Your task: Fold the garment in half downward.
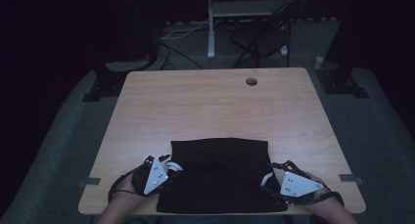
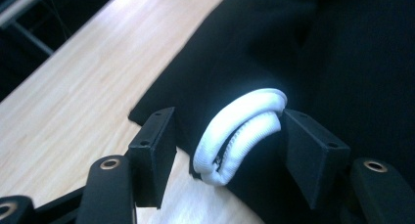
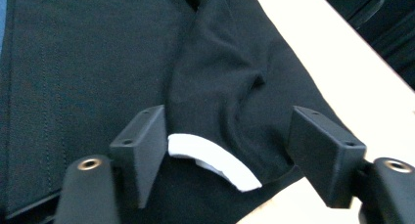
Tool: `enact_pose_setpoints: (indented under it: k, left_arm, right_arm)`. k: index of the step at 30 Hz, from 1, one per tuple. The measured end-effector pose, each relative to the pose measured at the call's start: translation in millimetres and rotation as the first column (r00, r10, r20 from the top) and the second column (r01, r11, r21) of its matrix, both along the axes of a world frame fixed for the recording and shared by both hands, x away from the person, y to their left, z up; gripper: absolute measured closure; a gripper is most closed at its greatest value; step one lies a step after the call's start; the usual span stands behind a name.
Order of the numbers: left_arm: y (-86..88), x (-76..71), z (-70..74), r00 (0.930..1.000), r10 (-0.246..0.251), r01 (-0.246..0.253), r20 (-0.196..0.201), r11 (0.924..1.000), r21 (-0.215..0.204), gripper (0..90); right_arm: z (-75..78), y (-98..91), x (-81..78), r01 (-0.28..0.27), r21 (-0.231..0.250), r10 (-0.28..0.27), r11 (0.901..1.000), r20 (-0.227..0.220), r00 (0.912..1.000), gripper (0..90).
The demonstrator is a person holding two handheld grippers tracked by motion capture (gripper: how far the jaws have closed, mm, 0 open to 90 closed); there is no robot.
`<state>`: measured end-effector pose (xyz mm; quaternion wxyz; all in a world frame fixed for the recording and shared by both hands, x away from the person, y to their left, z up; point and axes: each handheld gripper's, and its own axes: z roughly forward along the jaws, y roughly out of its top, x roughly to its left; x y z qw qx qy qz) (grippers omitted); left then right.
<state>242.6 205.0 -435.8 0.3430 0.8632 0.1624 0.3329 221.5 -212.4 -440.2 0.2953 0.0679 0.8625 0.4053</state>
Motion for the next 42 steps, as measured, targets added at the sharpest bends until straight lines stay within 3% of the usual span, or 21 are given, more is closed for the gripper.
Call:
enact_pose_setpoints:
  k: [2, 4, 7, 9, 11, 13, 16, 17, 20, 21, 22, 25, 26, 29, 35, 36, 38, 42]
  left_arm:
    - [-4.3, -2.7, -1.0, 1.0000, 0.002, -0.002, 0.004, 0.9996, 0.027, 31.9]
    - [-8.8, -6.0, -1.7, 0.9999, -0.013, 0.012, 0.007, 0.9990, 0.042, 31.8]
    - [-15.9, -9.5, -1.4, 0.9990, -0.043, 0.043, -0.008, 0.9974, 0.058, 31.6]
    - [-21.6, -10.5, -1.1, 0.9986, -0.051, 0.052, -0.017, 0.9949, 0.087, 31.5]
    - [-26.8, -9.3, -1.4, 0.9989, -0.046, 0.045, 0.006, 0.9927, 0.112, 31.5]
    - [-30.5, -3.7, -0.6, 0.9997, -0.004, 0.001, 0.023, 0.9909, 0.134, 31.6]
    - [-32.9, 2.6, -0.4, 0.9997, 0.019, -0.020, 0.012, 0.9895, 0.143, 31.8]
    - [-33.3, 3.5, -0.4, 0.9998, 0.020, -0.021, 0.008, 0.9893, 0.144, 32.5]
    - [-34.3, 2.5, -1.5, 0.9999, 0.009, -0.010, 0.010, 0.9844, 0.176, 50.5]
    - [-34.7, 0.9, -2.9, 0.9997, -0.006, 0.002, 0.022, 0.9798, 0.200, 65.0]
    - [-35.3, -0.2, -5.2, 0.9995, -0.010, 0.003, 0.031, 0.9771, 0.213, 65.0]
    - [-35.4, -3.3, -8.2, 0.9988, 0.004, -0.016, 0.048, 0.9688, 0.247, 79.6]
    - [-35.1, -5.0, -10.3, 0.9974, -0.002, -0.015, 0.072, 0.9693, 0.245, 81.5]
    - [-31.4, -10.2, -14.5, 0.9928, -0.026, -0.008, 0.117, 0.9592, 0.283, 84.8]
    - [-25.1, -15.2, -25.2, 0.9702, -0.061, -0.023, 0.235, 0.9406, 0.339, 85.7]
    - [-23.7, -14.7, -25.2, 0.9705, -0.058, -0.022, 0.234, 0.9449, 0.327, 85.9]
    - [-22.7, -14.7, -25.7, 0.9700, -0.062, -0.019, 0.235, 0.9448, 0.327, 85.9]
    - [-21.3, -14.9, -26.6, 0.9667, -0.073, -0.012, 0.245, 0.9452, 0.326, 85.9]
  right_arm:
    - [1.2, 6.7, -4.3, -0.002, -0.039, 0.003, 0.9992, 0.028, 0.9996, 22.9]
    - [1.4, 12.9, -7.4, -0.021, -0.076, 0.022, 0.9969, 0.023, 0.9995, 22.6]
    - [0.3, 22.6, -8.0, -0.037, -0.156, 0.043, 0.9870, 0.034, 0.9985, 22.3]
    - [0.9, 27.0, -6.0, -0.038, -0.157, 0.040, 0.9868, 0.010, 0.9991, 22.4]
    - [1.7, 30.3, -2.7, -0.027, -0.169, 0.029, 0.9852, 0.007, 0.9996, 25.6]
    - [2.6, 32.0, 0.8, -0.013, -0.181, 0.015, 0.9834, 0.007, 0.9999, 30.4]
    - [3.5, 33.5, 4.9, 0.002, -0.209, -0.003, 0.9780, -0.005, 1.0000, 41.9]
    - [3.8, 33.9, 5.1, 0.003, -0.208, -0.006, 0.9781, -0.017, 0.9998, 44.5]
    - [4.5, 34.6, 5.2, 0.004, -0.223, -0.016, 0.9748, -0.050, 0.9986, 59.7]
    - [4.0, 34.4, 4.6, 0.017, -0.226, -0.030, 0.9739, -0.051, 0.9982, 67.4]
    - [4.0, 34.4, 4.6, 0.017, -0.226, -0.030, 0.9739, -0.051, 0.9982, 67.4]
    - [2.0, 33.9, 1.1, 0.029, -0.228, -0.040, 0.9733, -0.042, 0.9983, 81.9]
    - [1.2, 33.6, -0.7, 0.025, -0.234, -0.033, 0.9720, -0.031, 0.9990, 84.5]
    - [-1.6, 31.1, -6.3, 0.021, -0.217, -0.022, 0.9758, -0.004, 0.9997, 86.7]
    - [-0.5, 15.9, -11.4, 0.021, -0.184, -0.009, 0.9827, 0.064, 0.9979, 86.8]
    - [0.5, 12.6, -11.6, 0.026, -0.177, -0.015, 0.9839, 0.067, 0.9977, 86.9]
    - [1.1, 5.7, -10.5, 0.030, -0.180, -0.015, 0.9832, 0.086, 0.9962, 86.9]
    - [-3.5, 1.9, -10.3, 0.028, -0.199, -0.014, 0.9796, 0.069, 0.9975, 87.2]
